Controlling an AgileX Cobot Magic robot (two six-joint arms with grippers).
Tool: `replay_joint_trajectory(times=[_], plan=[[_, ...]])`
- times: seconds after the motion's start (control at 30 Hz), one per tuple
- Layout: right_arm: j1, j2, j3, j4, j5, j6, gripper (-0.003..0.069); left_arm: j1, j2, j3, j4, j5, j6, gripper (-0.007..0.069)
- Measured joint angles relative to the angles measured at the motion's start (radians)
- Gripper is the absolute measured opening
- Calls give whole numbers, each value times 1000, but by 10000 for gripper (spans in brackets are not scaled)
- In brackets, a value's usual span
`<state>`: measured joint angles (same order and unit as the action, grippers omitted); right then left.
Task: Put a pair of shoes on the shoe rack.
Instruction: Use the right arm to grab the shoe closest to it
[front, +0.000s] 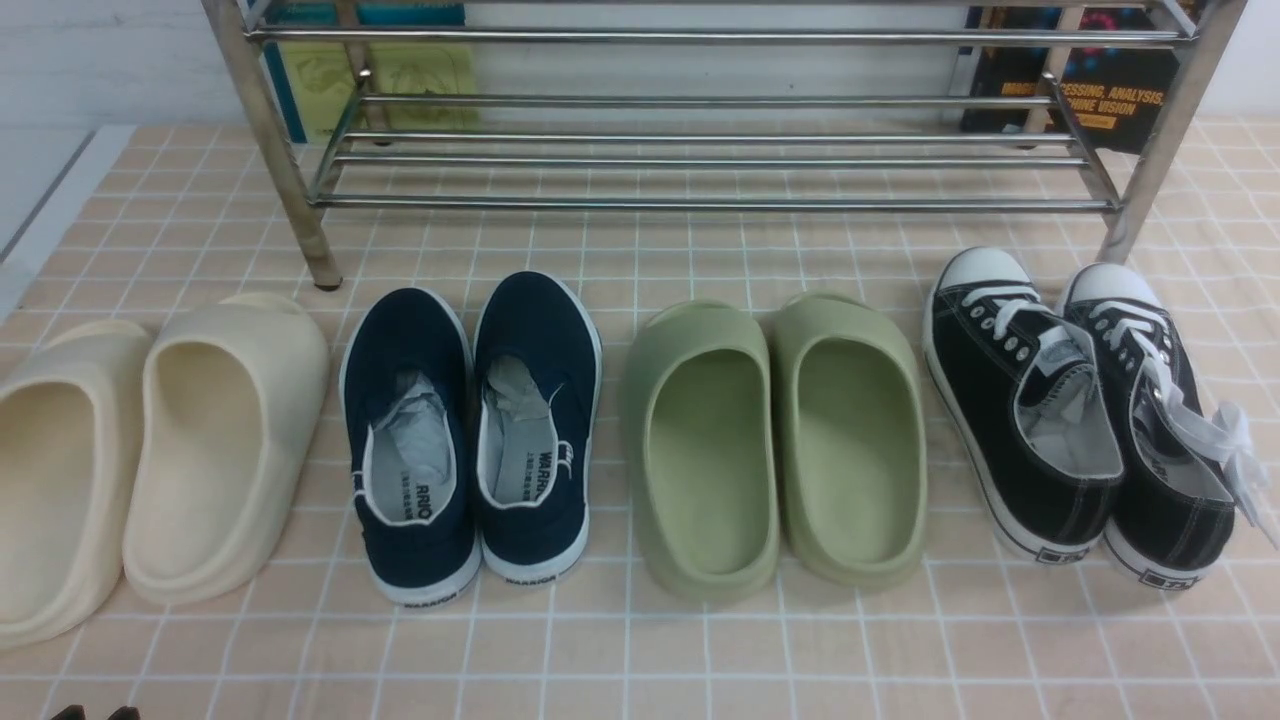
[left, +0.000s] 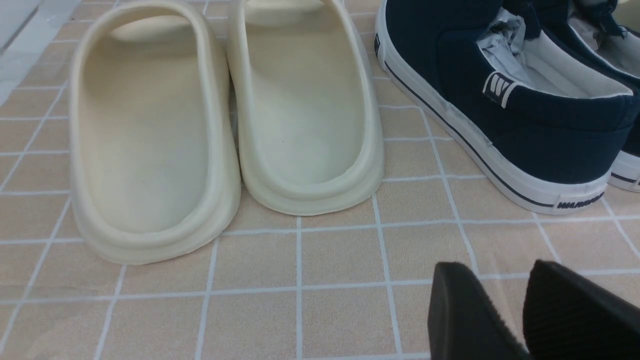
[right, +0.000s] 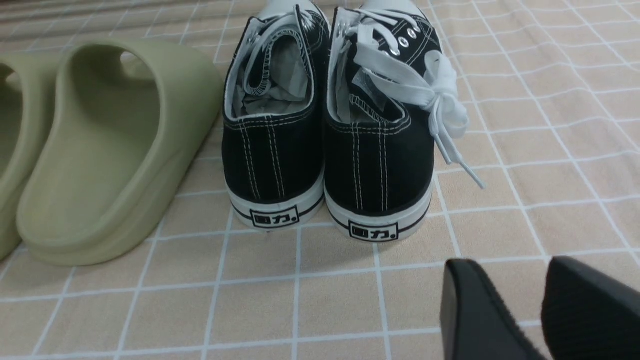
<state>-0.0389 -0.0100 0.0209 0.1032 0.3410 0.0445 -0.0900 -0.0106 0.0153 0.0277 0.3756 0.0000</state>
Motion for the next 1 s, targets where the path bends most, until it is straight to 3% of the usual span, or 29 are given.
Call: replay_joint_trajectory(times=[0.17,0.3,0.4,0.53,0.7,0.9,0.97,1.0], plan=[[0,0,6,-1,-314,0,245,0,0,0,0,0,0,240],[0,0,6,0,-681,23,245,0,0,0,0,0,0,240],[0,0,6,0,-959,113,245,0,0,0,0,0,0,240],[0,-1,4,5,-1200,254,245,0,0,0,0,0,0,240],[0,-1,-59,33,-1153,292,244,0,0,0,0,0,0,240],[0,137,-308,44,-822,101,168,0,0,0,0,0,0,240],[0,269,-398,44,-688,-29,79,0,0,0,0,0,0,240],[0,280,-403,44,-680,-37,72,0,0,0,0,0,0,240]])
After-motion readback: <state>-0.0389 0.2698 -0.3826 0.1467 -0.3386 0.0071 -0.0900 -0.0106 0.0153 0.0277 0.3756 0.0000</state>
